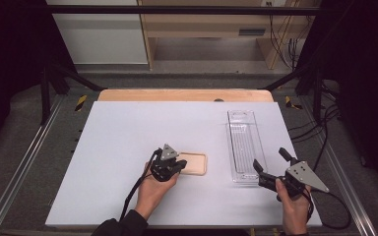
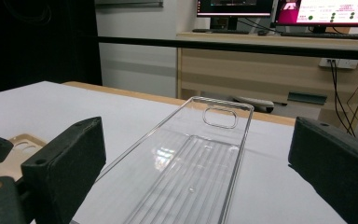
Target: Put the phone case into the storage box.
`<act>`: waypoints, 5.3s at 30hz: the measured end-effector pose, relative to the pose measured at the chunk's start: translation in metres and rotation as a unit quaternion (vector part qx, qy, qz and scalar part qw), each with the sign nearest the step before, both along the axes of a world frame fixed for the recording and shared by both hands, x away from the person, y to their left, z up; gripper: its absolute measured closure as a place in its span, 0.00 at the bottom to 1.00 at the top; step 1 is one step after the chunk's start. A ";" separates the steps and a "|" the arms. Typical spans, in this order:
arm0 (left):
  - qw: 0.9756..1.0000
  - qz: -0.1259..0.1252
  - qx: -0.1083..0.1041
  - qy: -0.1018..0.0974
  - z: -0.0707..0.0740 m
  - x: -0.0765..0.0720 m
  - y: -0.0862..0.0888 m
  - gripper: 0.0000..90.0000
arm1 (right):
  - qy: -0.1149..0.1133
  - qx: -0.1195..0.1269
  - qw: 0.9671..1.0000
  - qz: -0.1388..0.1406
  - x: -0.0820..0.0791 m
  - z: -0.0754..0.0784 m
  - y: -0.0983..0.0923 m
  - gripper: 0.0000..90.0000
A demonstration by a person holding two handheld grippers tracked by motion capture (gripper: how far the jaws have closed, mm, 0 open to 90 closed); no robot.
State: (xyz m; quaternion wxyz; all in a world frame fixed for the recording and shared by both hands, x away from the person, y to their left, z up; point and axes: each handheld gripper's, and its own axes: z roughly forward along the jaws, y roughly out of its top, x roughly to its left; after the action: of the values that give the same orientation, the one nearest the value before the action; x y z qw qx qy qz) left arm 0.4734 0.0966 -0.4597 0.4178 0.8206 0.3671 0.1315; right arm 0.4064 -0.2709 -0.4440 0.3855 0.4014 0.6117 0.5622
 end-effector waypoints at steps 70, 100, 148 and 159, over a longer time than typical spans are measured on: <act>0.994 -0.064 0.019 0.087 -0.012 -0.022 -0.020 1.00 | 0.007 0.005 1.000 0.003 0.001 -0.002 0.001 0.05; 0.992 -0.117 0.014 0.037 -0.010 -0.073 -0.042 1.00 | 0.008 0.002 1.000 0.002 0.001 0.000 0.004 0.05; 0.959 0.161 -0.115 -0.201 0.015 -0.061 0.179 0.15 | 0.161 -0.145 0.961 0.172 -0.017 0.036 0.148 0.04; 0.960 0.148 -0.123 -0.201 0.013 -0.061 0.179 0.08 | 0.224 -0.174 0.939 0.194 -0.012 0.010 0.163 0.05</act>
State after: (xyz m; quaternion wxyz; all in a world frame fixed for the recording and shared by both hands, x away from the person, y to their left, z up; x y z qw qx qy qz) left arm 0.4122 0.2753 -0.4463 0.5566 0.6560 0.4063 0.3081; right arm 0.3941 -0.1082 -0.4339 0.1857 0.3169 0.8363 0.4071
